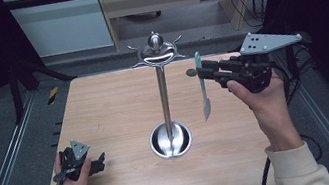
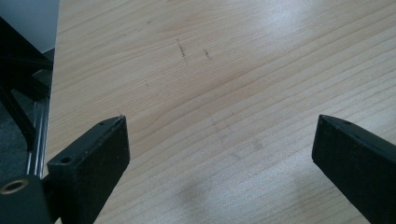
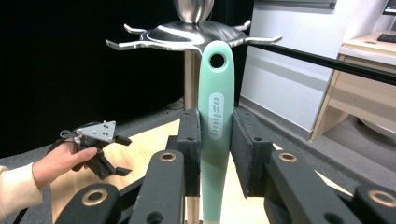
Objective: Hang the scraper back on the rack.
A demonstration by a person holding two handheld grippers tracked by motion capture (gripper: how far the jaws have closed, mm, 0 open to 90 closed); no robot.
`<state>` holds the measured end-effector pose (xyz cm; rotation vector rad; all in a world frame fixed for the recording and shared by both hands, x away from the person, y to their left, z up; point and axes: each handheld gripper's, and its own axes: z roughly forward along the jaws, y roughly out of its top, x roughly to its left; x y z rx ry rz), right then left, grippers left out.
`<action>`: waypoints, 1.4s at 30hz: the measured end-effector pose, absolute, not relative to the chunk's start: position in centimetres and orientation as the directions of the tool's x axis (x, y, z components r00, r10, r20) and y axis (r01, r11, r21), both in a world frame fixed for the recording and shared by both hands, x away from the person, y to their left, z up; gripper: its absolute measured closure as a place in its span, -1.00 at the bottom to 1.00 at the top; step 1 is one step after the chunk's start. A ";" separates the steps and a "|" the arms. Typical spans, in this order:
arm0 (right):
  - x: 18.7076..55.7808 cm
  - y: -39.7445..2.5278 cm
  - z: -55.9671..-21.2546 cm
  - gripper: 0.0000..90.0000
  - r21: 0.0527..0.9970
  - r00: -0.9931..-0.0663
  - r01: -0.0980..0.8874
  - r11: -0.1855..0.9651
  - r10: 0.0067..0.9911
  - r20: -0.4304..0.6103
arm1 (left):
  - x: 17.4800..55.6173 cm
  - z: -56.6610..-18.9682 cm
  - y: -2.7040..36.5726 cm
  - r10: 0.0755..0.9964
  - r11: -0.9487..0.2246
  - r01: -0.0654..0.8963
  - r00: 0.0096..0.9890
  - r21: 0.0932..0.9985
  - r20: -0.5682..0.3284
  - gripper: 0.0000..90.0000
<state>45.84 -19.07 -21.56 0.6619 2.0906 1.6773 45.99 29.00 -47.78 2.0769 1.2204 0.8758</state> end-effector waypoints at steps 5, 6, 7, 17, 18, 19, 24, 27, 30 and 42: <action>46.1 -18.8 -21.1 0.65 0.974 -0.829 0.126 0.188 0.560 -0.001 | 46.0 -47.8 28.9 0.895 -0.422 0.522 0.370 0.741 0.248 -0.91; 46.3 -18.7 -21.0 0.65 0.973 -0.832 0.128 0.194 0.555 -0.001 | 46.0 -47.8 28.9 0.895 -0.422 0.522 0.370 0.741 0.248 -0.91; 46.3 -18.7 -21.0 0.65 0.973 -0.832 0.128 0.194 0.555 -0.001 | 46.0 -47.8 28.9 0.895 -0.421 0.522 0.370 0.741 0.248 -0.91; 46.7 -18.2 -21.0 0.65 0.966 -0.840 0.141 0.217 0.542 0.001 | 46.0 -47.8 28.9 0.894 -0.424 0.524 0.372 0.739 0.250 -0.91; 46.7 -18.1 -21.0 0.65 0.965 -0.842 0.142 0.219 0.540 0.001 | 46.0 -47.8 28.9 0.894 -0.424 0.524 0.372 0.739 0.250 -0.91; 46.8 -18.1 -21.0 0.65 0.965 -0.841 0.141 0.222 0.540 -0.001 | 46.0 -47.9 28.9 0.894 -0.424 0.524 0.372 0.739 0.250 -0.91; 46.9 -17.9 -21.0 0.65 0.962 -0.842 0.148 0.228 0.539 0.001 | 46.0 -47.8 28.9 0.894 -0.424 0.523 0.372 0.739 0.249 -0.91; 46.9 -17.7 -21.0 0.65 0.961 -0.843 0.151 0.233 0.537 0.002 | 46.0 -47.9 28.9 0.894 -0.423 0.524 0.372 0.739 0.249 -0.91; 47.0 -17.5 -21.0 0.65 0.959 -0.843 0.150 0.239 0.538 -0.002 | 46.0 -47.8 28.9 0.894 -0.424 0.523 0.372 0.739 0.249 -0.91; 47.3 -16.9 -21.2 0.65 0.962 -0.841 0.156 0.226 0.540 0.009 | 46.0 -47.8 28.9 0.894 -0.423 0.522 0.373 0.740 0.249 -0.91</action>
